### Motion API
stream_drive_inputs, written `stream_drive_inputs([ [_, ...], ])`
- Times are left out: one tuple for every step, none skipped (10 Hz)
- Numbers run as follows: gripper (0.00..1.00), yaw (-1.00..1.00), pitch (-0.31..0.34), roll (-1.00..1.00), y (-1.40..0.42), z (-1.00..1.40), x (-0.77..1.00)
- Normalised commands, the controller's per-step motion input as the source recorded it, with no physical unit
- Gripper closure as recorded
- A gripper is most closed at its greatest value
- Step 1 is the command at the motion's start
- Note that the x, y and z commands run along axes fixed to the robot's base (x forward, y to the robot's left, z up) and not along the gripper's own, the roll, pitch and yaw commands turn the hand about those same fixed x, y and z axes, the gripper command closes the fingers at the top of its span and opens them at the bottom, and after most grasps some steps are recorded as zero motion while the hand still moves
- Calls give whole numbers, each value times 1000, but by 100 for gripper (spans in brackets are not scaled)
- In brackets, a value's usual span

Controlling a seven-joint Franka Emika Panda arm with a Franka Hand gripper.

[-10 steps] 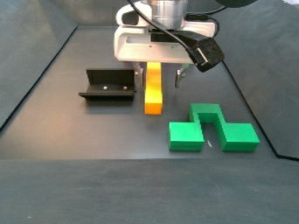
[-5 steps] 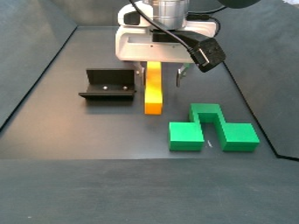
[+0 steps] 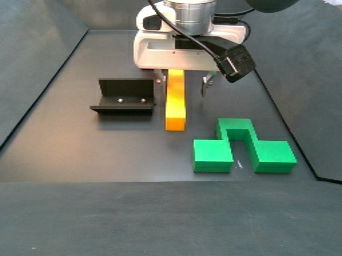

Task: Pick up the yellow object. Move up. Move to above the board. Insert the yellow object.
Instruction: Pick up the yellow object.

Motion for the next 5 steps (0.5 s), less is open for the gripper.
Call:
stream_drive_inputs([
  [0,0,-46,-174,-66,-63,0],
  [0,0,-16,-64,0,-160,0],
  [0,0,-27,-44,20,-186,0],
  [0,-14,-29,0,37,-211,0],
  [0,-11,-30,0,40,-197,-17],
])
